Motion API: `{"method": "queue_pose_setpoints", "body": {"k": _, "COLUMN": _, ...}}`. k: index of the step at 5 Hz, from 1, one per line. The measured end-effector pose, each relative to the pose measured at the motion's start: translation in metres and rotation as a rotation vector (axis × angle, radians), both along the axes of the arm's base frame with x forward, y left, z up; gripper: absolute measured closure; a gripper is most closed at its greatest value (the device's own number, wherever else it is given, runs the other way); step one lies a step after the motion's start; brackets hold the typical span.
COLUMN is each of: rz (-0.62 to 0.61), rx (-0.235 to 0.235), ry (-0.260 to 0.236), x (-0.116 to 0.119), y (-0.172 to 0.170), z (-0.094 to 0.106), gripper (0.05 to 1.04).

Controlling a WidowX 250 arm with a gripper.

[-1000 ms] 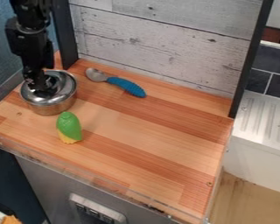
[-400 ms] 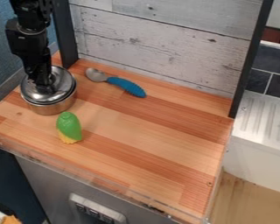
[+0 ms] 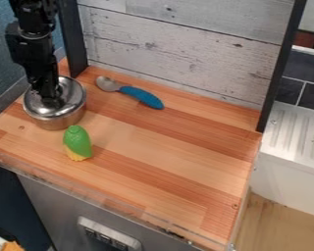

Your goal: Move the silver pot lid to the bottom right of the table

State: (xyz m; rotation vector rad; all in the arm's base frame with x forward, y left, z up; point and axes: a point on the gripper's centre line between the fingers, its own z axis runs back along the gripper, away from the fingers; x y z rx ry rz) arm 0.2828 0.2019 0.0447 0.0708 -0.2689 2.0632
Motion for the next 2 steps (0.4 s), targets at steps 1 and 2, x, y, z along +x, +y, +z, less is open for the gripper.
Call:
{"method": "queue_pose_setpoints", "body": {"k": 1, "rz": 0.019, "rx": 0.001, "ry": -0.077, "x": 0.002, "y": -0.004, "z": 0.032, "gripper": 0.796}}
{"method": "queue_pose_setpoints", "body": {"k": 2, "rz": 0.016, "rx": -0.027, "ry": -0.156, "x": 0.0, "y": -0.017, "z": 0.067, "gripper": 0.796}}
